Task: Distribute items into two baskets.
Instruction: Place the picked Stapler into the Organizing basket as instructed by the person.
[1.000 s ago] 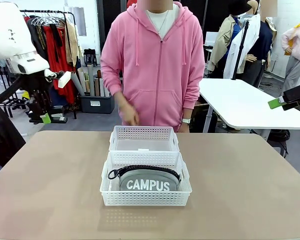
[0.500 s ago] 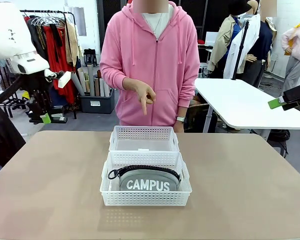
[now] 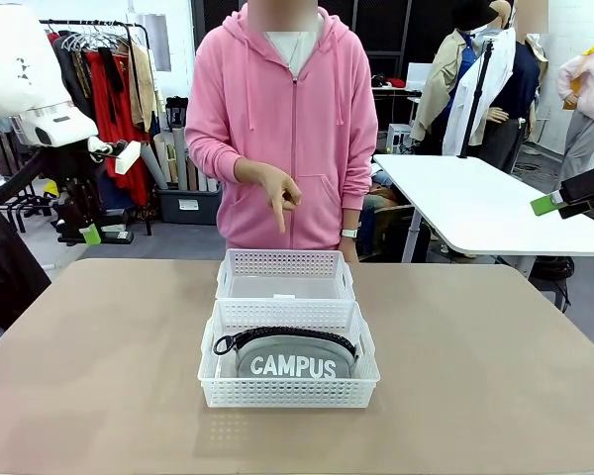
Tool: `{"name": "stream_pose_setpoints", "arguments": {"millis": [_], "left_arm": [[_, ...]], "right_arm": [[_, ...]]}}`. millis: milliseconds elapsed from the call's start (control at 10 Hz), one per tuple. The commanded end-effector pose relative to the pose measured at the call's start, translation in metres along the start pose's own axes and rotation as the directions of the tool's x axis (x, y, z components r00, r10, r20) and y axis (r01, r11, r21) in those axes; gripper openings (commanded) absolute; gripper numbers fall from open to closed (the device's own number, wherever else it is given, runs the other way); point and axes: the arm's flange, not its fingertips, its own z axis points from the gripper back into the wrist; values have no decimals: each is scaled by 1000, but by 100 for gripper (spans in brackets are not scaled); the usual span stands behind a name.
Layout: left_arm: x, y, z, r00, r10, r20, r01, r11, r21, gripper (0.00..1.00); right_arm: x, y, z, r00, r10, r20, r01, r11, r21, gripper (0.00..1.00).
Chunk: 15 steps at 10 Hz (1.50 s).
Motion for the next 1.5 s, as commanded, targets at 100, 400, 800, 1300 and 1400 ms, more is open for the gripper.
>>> {"name": "stream_pose_setpoints", "arguments": {"millis": [100, 400, 800, 1300, 1400], "left_arm": [[0, 1, 2, 1000, -2, 1, 2, 1000, 12, 0], [15, 9, -6, 1000, 5, 18, -5, 999, 41, 0], [54, 17, -21, 995, -51, 88, 47, 998, 42, 0], [112, 17, -33, 991, -84, 102, 79, 996, 51, 0], [125, 22, -37, 991, -96, 97, 92, 995, 48, 0]], "right_arm": [[0, -1, 1, 1000, -5, 1, 5, 1000, -8, 100], [0, -1, 1, 1000, -5, 1, 5, 1000, -8, 100], [0, -1, 1, 1000, -5, 1, 5, 1000, -8, 100], [0, -1, 1, 1000, -5, 1, 5, 1000, -8, 100], [0, -1, 1, 1000, -5, 1, 5, 1000, -8, 100]]}}
